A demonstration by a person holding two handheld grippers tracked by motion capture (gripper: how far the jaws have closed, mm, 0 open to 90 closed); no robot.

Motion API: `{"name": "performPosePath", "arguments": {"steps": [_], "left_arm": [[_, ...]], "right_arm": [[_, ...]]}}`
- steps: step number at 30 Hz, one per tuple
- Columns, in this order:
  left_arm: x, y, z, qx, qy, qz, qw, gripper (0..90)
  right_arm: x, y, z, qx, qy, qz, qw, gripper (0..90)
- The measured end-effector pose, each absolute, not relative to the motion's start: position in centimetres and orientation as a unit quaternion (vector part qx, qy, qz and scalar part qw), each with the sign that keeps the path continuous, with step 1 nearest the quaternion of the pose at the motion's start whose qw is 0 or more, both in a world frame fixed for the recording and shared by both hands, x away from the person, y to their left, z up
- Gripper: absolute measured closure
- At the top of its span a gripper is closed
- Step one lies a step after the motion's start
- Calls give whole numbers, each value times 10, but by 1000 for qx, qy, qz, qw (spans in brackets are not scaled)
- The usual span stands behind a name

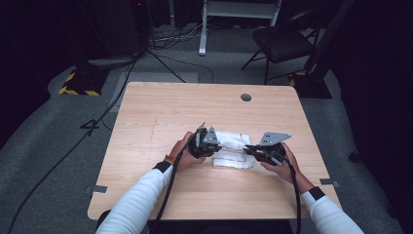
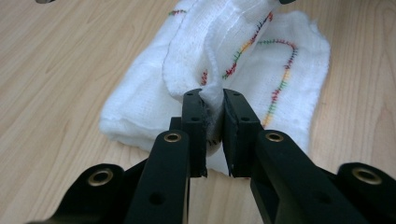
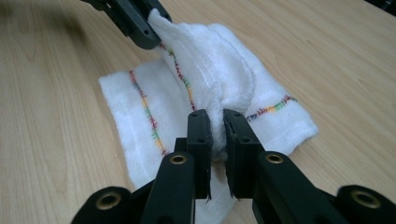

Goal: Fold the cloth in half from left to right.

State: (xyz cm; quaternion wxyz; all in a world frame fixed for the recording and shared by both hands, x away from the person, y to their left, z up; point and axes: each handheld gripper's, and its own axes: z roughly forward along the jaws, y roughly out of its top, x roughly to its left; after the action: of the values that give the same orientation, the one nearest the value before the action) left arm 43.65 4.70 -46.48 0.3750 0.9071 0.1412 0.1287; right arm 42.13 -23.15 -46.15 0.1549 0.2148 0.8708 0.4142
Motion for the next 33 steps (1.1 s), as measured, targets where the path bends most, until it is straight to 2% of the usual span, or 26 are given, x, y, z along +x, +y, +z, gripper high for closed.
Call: {"name": "performPosePath", "arguments": {"steps": [10, 13, 18, 22, 29, 33], "left_arm": [[415, 53, -472, 917, 129, 117, 359, 790], [407, 57, -472, 916, 130, 114, 362, 729], [399, 65, -470, 913, 137, 117, 366, 699], [401, 71, -463, 903, 153, 127, 380, 636], [418, 70, -460, 888, 202, 150, 386, 451], [441, 62, -459, 874, 243, 173, 384, 343]], "right_arm": [[406, -242, -468, 209, 876, 410, 144, 812], [398, -248, -471, 211, 877, 409, 139, 789], [392, -257, -470, 224, 872, 410, 145, 731], [393, -262, -466, 242, 863, 412, 163, 640], [403, -253, -462, 254, 860, 407, 176, 522], [419, -242, -463, 270, 858, 401, 174, 446]]}}
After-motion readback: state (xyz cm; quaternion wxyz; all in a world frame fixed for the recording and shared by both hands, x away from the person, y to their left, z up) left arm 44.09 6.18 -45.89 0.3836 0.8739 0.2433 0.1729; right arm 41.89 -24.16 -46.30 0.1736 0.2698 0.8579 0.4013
